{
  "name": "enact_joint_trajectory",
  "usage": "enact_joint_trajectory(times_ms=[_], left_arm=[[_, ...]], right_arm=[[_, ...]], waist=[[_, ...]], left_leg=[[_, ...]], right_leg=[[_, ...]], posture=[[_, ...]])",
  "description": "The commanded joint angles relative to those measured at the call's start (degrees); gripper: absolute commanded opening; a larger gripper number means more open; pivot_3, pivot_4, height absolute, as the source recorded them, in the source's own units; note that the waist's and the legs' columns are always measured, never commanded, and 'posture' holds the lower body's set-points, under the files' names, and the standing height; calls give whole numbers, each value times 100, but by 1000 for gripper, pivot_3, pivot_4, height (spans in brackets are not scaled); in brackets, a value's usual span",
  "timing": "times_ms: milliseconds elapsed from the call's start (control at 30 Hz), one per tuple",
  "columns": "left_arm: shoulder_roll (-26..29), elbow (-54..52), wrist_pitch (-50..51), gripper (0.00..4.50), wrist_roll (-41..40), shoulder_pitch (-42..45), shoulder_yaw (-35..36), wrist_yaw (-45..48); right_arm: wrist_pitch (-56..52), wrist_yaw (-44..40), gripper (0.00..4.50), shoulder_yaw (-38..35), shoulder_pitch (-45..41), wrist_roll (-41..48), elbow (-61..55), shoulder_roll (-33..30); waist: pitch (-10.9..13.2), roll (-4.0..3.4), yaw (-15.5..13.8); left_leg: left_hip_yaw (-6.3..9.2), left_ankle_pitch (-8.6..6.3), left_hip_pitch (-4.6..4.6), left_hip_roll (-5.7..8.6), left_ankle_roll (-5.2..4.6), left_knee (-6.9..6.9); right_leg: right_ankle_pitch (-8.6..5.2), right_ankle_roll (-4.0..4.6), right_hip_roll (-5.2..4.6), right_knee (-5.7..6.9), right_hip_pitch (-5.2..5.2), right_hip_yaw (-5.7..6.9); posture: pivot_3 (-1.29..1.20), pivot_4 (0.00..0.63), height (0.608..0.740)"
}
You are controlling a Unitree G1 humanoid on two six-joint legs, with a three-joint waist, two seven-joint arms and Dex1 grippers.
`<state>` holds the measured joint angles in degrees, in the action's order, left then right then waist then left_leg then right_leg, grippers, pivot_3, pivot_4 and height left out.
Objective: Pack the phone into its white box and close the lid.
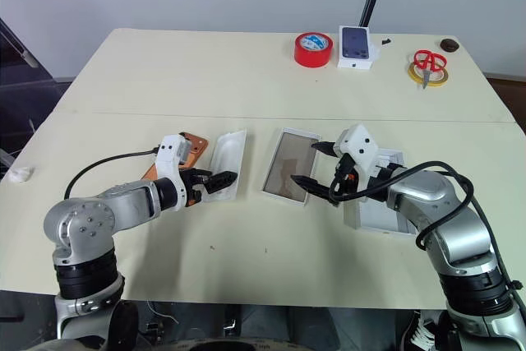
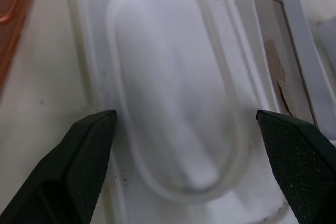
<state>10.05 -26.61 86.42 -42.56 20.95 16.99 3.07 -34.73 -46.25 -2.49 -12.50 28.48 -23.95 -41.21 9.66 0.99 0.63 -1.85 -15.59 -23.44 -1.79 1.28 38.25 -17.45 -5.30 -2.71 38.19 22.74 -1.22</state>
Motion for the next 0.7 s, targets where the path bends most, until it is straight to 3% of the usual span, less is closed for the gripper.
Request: enact_joint_trajectory(times_ms=[33, 100, 267, 400, 500, 700], left_arm=[[-156, -83, 142, 2663, 75, 12, 99, -70], [-265, -211, 109, 1780, -7, 52, 137, -2], [-537, -484, -9, 1780, -285, 134, 444, 161], [-698, -563, 147, 2970, -392, 178, 871, 70], [-737, -587, 288, 4468, -252, 219, 970, -103], [-1087, -532, 560, 4491, 128, 237, 1100, -487]], right_arm=[[4, -89, 4500, -8, -63, 89, -271, -57], [19, -117, 4500, 22, -72, 63, -241, -50], [52, -147, 4500, 91, -104, 34, -184, -27], [121, -183, 4500, 169, -125, -26, -102, -2], [171, -215, 4500, 190, -148, -56, -38, -1], [234, -258, 4500, 215, -223, -108, 44, 14]], waist=[[0, 0, -1], [0, 0, -8], [0, 1, -7], [0, 1, 5], [0, 1, 0], [1, 3, -7]], left_leg=[[0, 0, 0, 0, 0, 0], [0, 0, 0, 0, 1, 0], [0, 1, -1, 2, 3, 1], [2, 3, 0, 0, 4, 0], [2, 3, 0, 0, 5, 0], [2, 3, -1, 2, 5, 1]], right_leg=[[0, 0, 0, 0, 0, 0], [0, 0, 0, -1, -1, 0], [0, 0, -3, -4, -2, 0], [0, 1, 2, -3, -2, 0], [0, 1, 2, -3, -2, 0], [0, 0, 1, -4, -3, 0]], posture=[[0, 150, 718], [0, 150, 718], [0, 150, 718], [0, 150, 718], [0, 150, 718], [0, 150, 718]])
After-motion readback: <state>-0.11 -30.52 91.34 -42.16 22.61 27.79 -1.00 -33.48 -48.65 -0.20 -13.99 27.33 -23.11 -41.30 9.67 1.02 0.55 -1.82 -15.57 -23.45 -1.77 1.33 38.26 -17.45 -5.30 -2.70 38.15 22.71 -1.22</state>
